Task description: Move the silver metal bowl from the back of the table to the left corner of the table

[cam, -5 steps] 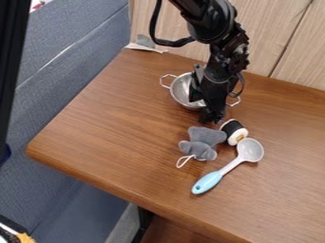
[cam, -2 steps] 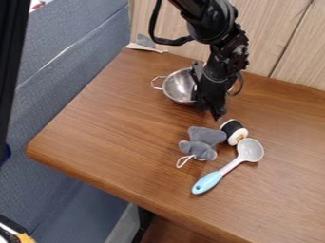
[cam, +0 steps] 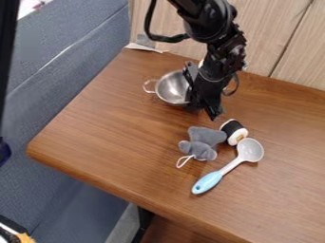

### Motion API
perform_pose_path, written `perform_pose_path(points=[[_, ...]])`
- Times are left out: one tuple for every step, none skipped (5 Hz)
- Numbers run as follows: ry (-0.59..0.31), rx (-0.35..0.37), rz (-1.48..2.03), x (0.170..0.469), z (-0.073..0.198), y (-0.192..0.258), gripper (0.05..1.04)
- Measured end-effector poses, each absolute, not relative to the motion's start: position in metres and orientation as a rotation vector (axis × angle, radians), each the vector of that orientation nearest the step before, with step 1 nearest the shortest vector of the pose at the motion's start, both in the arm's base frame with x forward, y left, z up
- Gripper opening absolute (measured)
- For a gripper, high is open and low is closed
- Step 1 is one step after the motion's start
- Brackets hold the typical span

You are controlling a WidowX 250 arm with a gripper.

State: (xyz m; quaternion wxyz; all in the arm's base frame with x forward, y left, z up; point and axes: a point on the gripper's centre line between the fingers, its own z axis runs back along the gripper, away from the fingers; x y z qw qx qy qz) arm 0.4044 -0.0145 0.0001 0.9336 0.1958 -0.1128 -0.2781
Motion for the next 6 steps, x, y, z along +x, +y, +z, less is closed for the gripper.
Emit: perform_pose_path(points=[[-0.262, 0.469, -0.498, 0.39, 0.029, -0.001, 0.073], [-0.243, 0.544, -0.382, 0.36, 0.049, 0.016, 0.073], [-0.198, 0.586, -0.27, 0.327, 0.057, 0.04, 0.073], [-0.196, 0.588, -0.206, 0.301, 0.055, 0.059, 0.073], [-0.145, 0.572, -0.107, 0.281, 0.04, 0.083, 0.073], [-0.032, 0.524, -0.076, 0.27, 0.001, 0.087, 0.073]])
